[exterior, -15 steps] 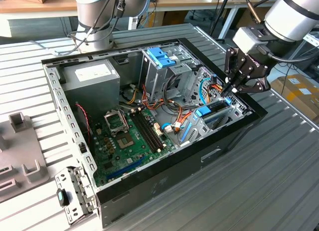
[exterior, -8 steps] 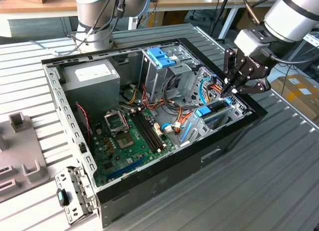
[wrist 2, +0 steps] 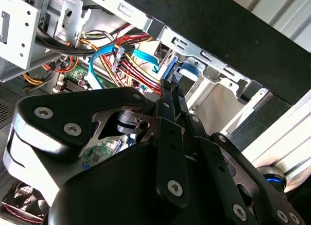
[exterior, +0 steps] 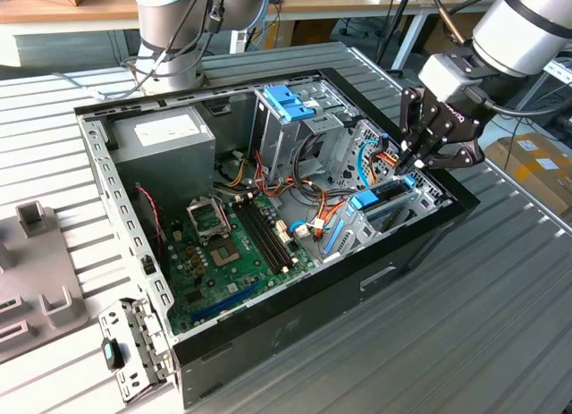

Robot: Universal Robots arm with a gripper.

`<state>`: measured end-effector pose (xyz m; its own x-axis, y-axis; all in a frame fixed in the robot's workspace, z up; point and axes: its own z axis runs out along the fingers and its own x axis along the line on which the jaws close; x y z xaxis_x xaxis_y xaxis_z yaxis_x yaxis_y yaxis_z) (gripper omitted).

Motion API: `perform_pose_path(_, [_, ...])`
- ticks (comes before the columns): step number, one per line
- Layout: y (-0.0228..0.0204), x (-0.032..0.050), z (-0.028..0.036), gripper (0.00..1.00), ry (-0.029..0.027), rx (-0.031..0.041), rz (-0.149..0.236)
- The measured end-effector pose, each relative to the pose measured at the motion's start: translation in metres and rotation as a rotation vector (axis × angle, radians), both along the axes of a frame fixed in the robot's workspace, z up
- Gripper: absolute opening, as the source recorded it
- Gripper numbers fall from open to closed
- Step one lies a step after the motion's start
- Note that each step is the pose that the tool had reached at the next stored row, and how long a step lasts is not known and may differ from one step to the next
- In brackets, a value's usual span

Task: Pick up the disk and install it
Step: 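Insert the first disk wire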

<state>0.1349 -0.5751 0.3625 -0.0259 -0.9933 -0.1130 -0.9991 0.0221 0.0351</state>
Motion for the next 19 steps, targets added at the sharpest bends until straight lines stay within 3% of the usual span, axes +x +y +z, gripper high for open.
perform_pose_path(10, [-0.0066, -0.0022, -0.0004, 0.17, 0.0, 0.0001, 0.0])
perform_pose_path(19, [-0.0074, -0.0057, -0.0004, 0.17, 0.0, 0.0001, 0.0])
